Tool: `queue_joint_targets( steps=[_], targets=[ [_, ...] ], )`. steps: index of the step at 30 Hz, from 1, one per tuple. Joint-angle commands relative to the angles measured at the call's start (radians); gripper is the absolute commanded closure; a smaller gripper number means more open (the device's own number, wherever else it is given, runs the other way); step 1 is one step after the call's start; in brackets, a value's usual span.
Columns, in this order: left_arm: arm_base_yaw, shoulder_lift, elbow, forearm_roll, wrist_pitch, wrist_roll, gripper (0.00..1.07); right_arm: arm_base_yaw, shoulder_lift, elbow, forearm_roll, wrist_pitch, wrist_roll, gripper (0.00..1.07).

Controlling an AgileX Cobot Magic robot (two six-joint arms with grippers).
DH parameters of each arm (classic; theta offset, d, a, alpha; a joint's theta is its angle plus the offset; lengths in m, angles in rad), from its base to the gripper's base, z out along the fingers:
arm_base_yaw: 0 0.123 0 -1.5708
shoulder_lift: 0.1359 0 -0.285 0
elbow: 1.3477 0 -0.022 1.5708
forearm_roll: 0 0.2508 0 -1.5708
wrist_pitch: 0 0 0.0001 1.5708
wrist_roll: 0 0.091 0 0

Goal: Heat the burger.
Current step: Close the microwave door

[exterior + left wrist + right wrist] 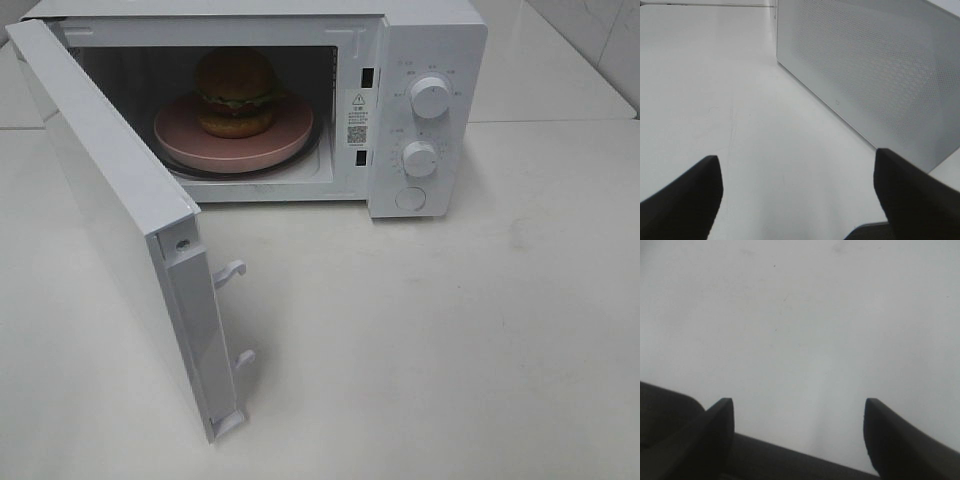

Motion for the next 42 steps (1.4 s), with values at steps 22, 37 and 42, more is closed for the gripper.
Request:
queue_joint_targets(
  steps=[22,37,42],
  targets=[
    [-0.004,0.001,0.003,0.001,0.002,0.001,0.28,-0.425,-0.411,0.017,0.081,-0.032,-0.039,0.37],
    [-0.004,0.004,0.003,0.0,0.002,0.001,0.28,-0.425,-0.41,0.017,0.098,-0.033,-0.083,0.37],
    [-0.004,0.004,0.003,0.0,0.002,0.001,0.28,-0.425,-0.41,0.017,0.098,-0.033,-0.083,0.37]
  ],
)
